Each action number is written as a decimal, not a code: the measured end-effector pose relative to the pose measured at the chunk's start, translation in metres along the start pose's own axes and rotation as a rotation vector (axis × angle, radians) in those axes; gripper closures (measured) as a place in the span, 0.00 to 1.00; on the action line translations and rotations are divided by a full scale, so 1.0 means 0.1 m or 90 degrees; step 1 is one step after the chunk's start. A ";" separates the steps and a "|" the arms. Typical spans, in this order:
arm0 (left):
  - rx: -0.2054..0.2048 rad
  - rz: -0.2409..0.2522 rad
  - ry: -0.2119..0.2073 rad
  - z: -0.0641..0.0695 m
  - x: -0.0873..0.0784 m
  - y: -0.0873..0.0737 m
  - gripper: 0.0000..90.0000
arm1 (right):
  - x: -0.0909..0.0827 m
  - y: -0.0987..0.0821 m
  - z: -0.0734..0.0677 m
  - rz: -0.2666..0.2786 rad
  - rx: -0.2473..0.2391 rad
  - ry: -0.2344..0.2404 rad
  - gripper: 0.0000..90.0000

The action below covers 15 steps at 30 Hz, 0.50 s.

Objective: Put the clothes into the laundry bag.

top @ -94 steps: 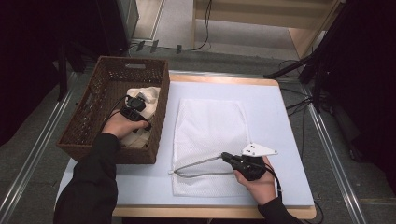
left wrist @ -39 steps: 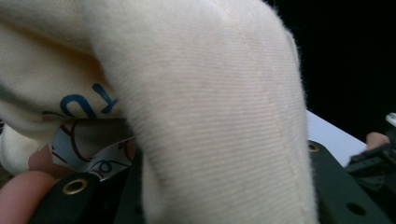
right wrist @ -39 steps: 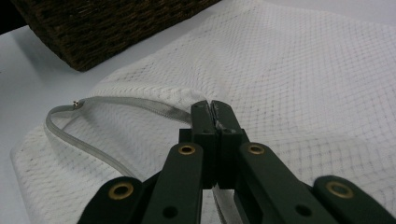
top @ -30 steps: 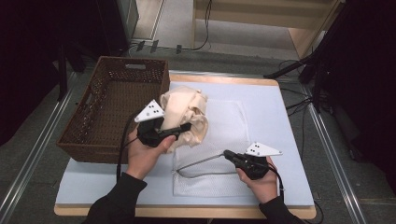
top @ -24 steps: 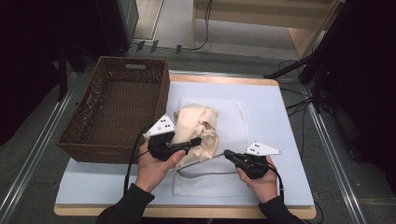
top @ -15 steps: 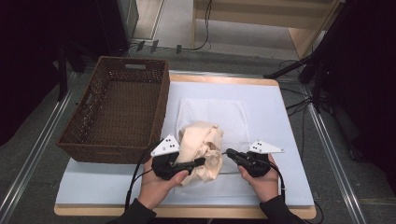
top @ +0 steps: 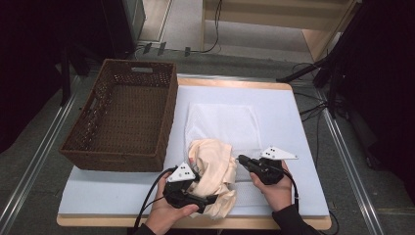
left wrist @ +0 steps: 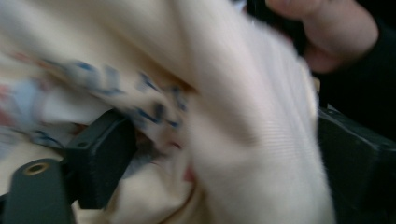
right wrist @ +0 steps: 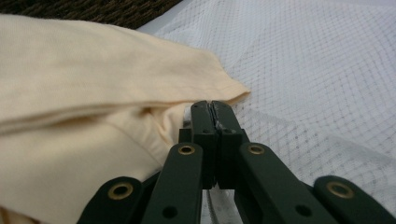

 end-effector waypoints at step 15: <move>0.003 -0.083 0.045 0.04 0.51 0.23 0.65 | 0.00 0.01 -0.06 -0.003 -0.009 0.011 1.00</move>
Point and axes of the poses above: each handheld gripper's, and its own axes: x roughly forward along the jaws, y roughly out of its top, z roughly to its right, the point moved 8 cm from there along x, roughly forward along the jaws, and after that the axes turned 12 degrees about y, right-handed, at the moved point
